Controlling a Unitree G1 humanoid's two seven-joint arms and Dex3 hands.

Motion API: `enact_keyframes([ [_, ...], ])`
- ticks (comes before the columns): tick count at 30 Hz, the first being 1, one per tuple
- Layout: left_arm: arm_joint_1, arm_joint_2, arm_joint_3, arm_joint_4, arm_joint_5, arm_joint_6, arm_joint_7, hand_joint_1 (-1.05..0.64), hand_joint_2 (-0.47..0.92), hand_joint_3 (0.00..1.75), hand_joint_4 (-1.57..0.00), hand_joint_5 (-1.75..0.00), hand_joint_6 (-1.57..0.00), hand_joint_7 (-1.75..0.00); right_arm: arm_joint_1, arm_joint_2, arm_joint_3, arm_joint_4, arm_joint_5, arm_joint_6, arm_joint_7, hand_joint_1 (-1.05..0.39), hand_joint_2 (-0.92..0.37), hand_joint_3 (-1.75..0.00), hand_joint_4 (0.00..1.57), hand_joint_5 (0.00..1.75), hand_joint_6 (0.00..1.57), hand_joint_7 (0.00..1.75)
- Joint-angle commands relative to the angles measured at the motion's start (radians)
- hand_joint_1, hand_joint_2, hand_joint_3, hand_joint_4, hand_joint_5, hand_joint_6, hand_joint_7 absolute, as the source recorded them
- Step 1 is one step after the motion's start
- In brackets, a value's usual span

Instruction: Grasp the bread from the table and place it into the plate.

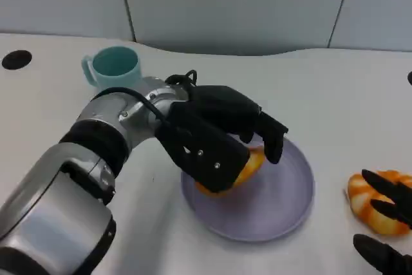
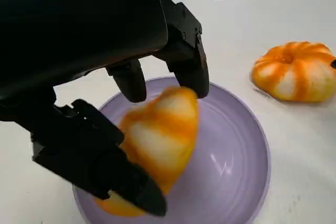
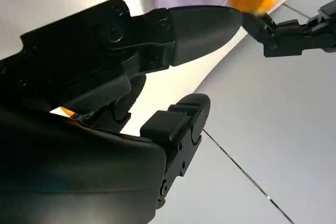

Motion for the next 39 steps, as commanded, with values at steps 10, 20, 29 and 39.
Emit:
enact_keyframes([
  [10, -0.056, 0.022, 0.042, -0.009, -0.073, -0.03, -0.123, -0.68, 0.87, 0.0, -0.01, -1.08, -0.26, -0.81, 0.005, -0.006, -0.009, -0.002, 0.017, -0.015, -0.006, -0.4, -0.92, -0.33, 0.87, 0.06, 0.69, 0.0],
  [20, -0.003, 0.148, 0.294, -0.044, -0.443, -0.05, -0.441, -0.65, 0.9, 0.02, 0.0, -1.07, -0.29, -0.58, 0.008, -0.007, -0.012, -0.003, 0.014, -0.012, -0.007, -0.4, -0.92, -0.33, 0.88, 0.07, 0.69, 0.0],
  [29, 0.148, 0.27, 0.483, -0.112, -0.669, 0.102, -0.582, -0.6, 0.89, 0.0, 0.0, -1.03, -0.27, -0.42, 0.011, -0.015, -0.019, 0.016, 0.017, -0.041, -0.01, -0.4, -0.92, -0.33, 0.88, 0.06, 0.7, 0.0],
  [39, 0.491, 0.344, 0.588, -0.251, -0.694, 0.262, -0.431, -0.56, 0.91, 0.0, -0.14, -1.2, -0.44, -0.38, 0.023, -0.017, -0.024, 0.021, 0.021, -0.059, -0.013, -0.41, -0.92, -0.33, 0.89, 0.07, 0.69, 0.0],
])
